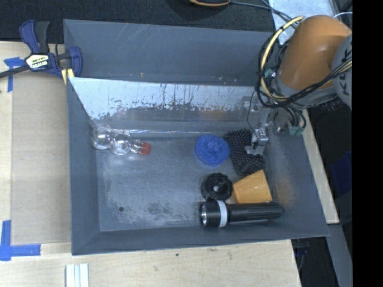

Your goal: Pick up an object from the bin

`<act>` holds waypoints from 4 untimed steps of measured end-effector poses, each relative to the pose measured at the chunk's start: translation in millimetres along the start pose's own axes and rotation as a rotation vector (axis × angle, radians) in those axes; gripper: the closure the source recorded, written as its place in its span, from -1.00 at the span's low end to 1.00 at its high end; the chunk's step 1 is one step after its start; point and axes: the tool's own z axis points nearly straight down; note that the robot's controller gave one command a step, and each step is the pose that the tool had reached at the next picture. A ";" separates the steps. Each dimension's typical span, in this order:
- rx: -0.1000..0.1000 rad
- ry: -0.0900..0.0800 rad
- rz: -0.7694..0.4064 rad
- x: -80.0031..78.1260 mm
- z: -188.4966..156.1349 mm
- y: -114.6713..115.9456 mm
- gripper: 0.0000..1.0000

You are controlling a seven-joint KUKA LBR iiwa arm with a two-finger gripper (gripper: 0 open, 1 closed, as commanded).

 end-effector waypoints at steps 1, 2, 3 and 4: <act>0.001 -0.009 -0.003 -1.7 -5.4 0.4 -1.00; -0.001 -0.001 0.148 13.7 100.8 57.9 -1.00; 0.002 -0.016 0.056 -1.7 32.5 43.9 -1.00; -0.001 -0.006 0.148 12.7 100.2 57.5 -1.00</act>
Offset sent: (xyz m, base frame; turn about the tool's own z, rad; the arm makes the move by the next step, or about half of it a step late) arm -0.0140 0.0563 -0.0982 0.1491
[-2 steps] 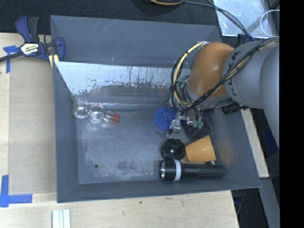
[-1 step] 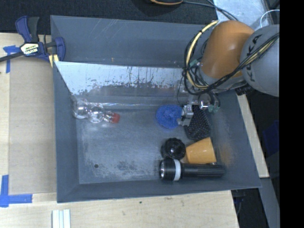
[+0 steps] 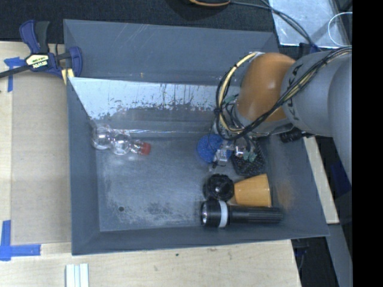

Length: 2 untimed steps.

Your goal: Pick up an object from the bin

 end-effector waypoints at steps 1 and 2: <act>0.001 -0.006 0.011 -9.5 -1.5 0.7 -1.00; 0.000 -0.002 0.000 -0.7 -0.3 -0.3 1.00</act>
Offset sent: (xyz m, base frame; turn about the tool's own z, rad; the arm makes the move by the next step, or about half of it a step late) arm 0.0000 0.0000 0.0000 0.0000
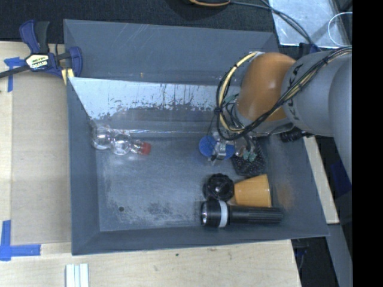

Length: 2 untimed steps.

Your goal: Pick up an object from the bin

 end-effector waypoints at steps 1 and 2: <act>0.000 0.000 0.000 0.0 0.0 0.0 1.00; 0.000 -0.001 0.000 -0.1 -1.4 0.0 1.00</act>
Offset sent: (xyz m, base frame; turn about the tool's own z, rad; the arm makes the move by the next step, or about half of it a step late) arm 0.0000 -0.0001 0.0064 0.0000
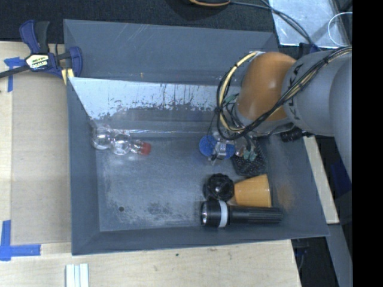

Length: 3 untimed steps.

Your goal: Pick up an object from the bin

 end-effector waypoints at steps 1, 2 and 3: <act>0.000 0.002 0.000 0.8 -10.4 -0.1 1.00; 0.000 0.001 0.000 0.5 -23.0 -0.1 1.00; 0.000 0.002 0.000 0.6 -38.1 -0.3 1.00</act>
Offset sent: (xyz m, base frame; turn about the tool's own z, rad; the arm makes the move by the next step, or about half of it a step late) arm 0.0000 0.0001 0.0520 0.0000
